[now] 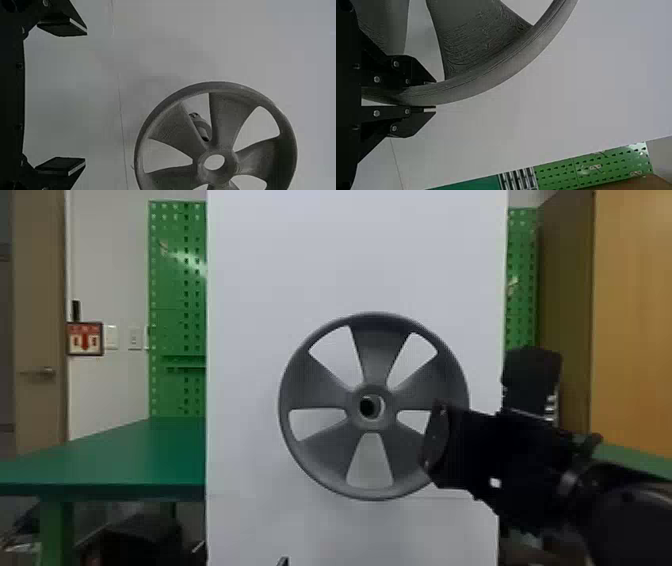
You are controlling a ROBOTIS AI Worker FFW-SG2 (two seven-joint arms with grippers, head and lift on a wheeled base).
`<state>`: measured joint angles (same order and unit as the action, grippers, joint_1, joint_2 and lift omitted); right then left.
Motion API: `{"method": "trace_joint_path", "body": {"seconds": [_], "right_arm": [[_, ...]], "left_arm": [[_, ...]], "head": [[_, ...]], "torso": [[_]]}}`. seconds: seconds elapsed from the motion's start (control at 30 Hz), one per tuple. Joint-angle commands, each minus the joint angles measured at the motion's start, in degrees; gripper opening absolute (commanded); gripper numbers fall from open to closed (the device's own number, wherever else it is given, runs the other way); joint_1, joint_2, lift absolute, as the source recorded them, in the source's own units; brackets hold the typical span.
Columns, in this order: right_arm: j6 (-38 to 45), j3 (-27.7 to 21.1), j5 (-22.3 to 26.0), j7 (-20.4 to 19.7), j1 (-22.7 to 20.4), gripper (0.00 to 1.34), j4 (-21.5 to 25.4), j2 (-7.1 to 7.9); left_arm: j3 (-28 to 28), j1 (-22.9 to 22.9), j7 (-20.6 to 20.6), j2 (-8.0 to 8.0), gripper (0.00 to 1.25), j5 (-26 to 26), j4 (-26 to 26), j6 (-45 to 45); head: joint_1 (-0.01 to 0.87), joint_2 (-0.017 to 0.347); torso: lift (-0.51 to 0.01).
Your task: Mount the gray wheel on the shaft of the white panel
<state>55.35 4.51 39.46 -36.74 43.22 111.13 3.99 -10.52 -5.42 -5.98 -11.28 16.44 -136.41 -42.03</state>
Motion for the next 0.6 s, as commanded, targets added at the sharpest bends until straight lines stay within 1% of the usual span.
{"method": "trace_joint_path", "body": {"seconds": [0.0,0.3,0.57], "right_arm": [[-0.6,-0.1,-0.3,1.0,0.7,0.16,-2.1,0.05],[-1.0,-0.4,-0.3,1.7,1.8,0.16,-4.1,0.14],[-1.1,-0.4,0.7,1.9,2.9,0.16,-6.5,0.05]], "left_arm": [[-0.1,0.0,-0.1,-0.06,1.12,0.0,0.0,0.0],[-0.4,-0.2,-0.2,-0.15,1.12,0.0,0.0,0.0],[-0.6,-0.4,-0.3,-0.15,1.12,-0.2,0.0,0.0]], "head": [[0.034,0.031],[0.034,0.031],[0.034,0.031]], "torso": [[-0.491],[-0.491],[-0.491]]}}
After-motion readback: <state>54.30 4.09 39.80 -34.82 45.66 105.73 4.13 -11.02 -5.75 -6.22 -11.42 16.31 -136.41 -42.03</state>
